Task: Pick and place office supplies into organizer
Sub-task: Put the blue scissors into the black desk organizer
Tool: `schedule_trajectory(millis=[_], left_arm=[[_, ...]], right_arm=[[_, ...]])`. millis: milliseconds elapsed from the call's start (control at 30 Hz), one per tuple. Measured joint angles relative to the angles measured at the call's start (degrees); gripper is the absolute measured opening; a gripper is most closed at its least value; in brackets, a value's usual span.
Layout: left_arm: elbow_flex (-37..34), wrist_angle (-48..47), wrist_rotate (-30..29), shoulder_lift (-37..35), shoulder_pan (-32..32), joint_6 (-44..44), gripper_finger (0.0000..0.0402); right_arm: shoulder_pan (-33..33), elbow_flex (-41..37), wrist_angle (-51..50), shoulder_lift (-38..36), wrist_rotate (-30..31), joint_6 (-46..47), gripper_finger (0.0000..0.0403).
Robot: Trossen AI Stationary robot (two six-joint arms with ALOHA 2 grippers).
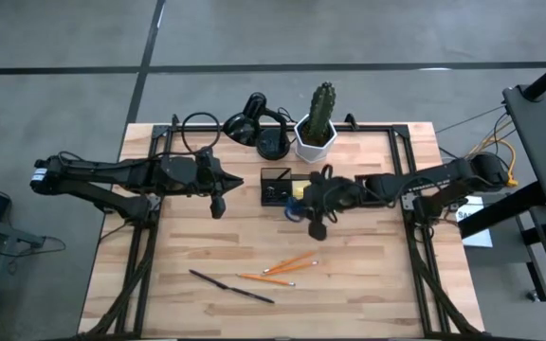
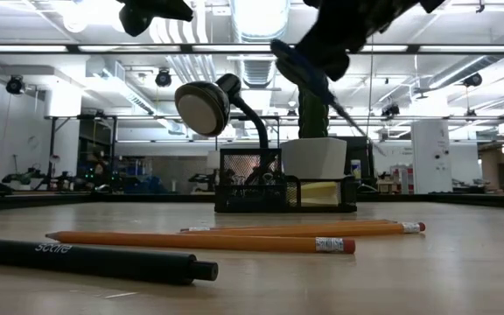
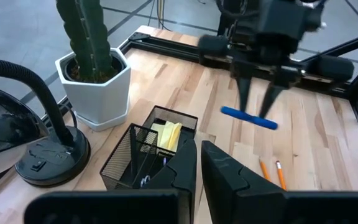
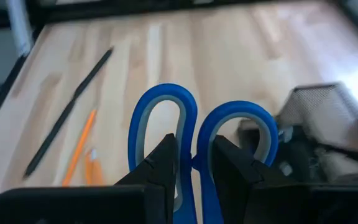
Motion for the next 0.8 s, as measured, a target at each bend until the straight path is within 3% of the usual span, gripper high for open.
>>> schedule_trajectory(millis=[333, 800], left_arm=[[0.0, 0.0, -0.01, 0.0, 0.02, 0.0, 0.0008], [0.0, 0.01, 0.0, 0.0, 0.0, -0.01, 0.0008]], right_arm=[[-5.37, -0.2, 11.88, 0.0, 8.07, -0.36, 0.0065], [-12.24, -1.32, 28.49, 0.22, 8.83, -0.52, 0.0065]])
